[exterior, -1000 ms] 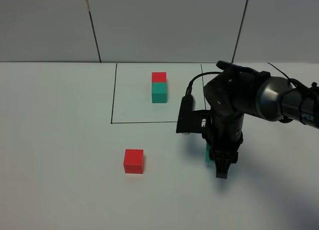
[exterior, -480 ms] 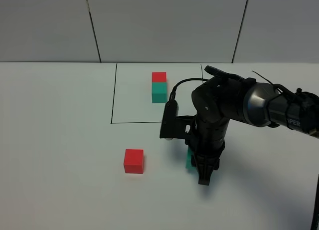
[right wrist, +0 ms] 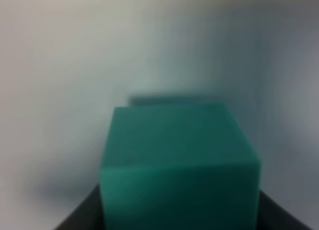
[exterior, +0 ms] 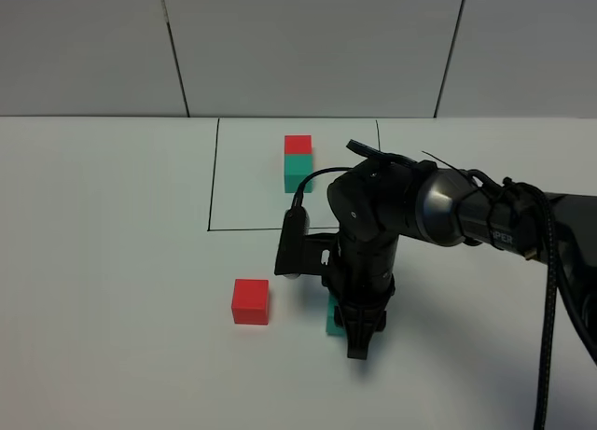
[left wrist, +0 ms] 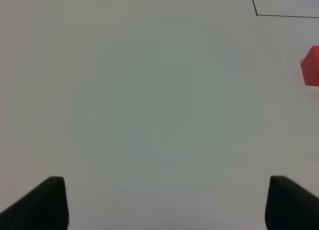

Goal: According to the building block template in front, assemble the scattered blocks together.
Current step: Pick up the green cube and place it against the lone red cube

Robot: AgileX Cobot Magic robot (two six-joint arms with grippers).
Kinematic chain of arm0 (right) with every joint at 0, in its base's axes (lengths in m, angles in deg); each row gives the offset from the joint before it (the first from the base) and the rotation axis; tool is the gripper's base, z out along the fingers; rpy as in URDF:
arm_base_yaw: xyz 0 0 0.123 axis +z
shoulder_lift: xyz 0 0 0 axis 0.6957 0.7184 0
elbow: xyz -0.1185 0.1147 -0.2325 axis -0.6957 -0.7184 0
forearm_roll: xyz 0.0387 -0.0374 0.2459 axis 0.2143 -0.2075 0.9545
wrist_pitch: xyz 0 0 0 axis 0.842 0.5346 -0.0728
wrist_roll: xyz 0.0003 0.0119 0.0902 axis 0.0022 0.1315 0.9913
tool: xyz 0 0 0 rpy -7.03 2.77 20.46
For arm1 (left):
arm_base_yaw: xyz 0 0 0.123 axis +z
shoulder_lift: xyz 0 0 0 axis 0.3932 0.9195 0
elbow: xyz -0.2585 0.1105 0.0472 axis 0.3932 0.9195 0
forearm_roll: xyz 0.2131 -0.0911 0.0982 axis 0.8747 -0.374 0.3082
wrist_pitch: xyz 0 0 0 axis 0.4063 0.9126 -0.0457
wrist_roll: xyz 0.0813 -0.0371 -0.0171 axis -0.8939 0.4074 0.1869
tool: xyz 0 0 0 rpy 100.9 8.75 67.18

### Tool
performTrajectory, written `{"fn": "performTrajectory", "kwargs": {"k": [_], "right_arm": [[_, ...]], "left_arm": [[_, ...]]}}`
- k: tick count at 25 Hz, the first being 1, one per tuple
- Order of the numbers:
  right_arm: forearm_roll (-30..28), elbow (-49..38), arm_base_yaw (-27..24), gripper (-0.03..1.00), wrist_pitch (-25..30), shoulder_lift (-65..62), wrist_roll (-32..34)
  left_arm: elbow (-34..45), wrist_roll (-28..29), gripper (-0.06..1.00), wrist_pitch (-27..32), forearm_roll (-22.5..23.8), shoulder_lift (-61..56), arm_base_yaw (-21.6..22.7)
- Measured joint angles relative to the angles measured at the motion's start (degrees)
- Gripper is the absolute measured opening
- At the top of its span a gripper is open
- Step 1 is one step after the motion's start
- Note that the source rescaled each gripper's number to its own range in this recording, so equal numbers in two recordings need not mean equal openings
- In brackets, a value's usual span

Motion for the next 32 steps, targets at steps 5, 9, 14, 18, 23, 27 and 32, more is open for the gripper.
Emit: {"fn": "performTrajectory", "kwargs": {"k": [5,9,14,18,23,27,32], "right_arm": [[0.49,2.77,0.47,0.01,0.71,1.49,-0.07],[0.7,3.61,1.57,0.01,0.74,2.71,-0.07],[1.21,3.72,2.2,0.01,0.07,2.83,-0.07],[1.94,3.72,2.31,0.01,-0.63,2.83,-0.03],[1.99,3.72,2.31,0.01,-1.38,3.46,-0.07],[2.0,3.72,2.31,0.01,-2.27,3.7,-0.07],[2.11,3.79,2.31,0.01,-3.17,3.7,-0.09]], "left_arm": [[0.0,0.0,0.91,0.0,0.0,0.0,0.0],[0.0,0.0,0.91,0.0,0.0,0.0,0.0],[0.0,0.0,0.91,0.0,0.0,0.0,0.0],[0.0,0.0,0.91,0.0,0.0,0.0,0.0],[0.0,0.0,0.91,0.0,0.0,0.0,0.0],[0.0,0.0,0.91,0.0,0.0,0.0,0.0],[0.0,0.0,0.91,0.0,0.0,0.0,0.0]]}}
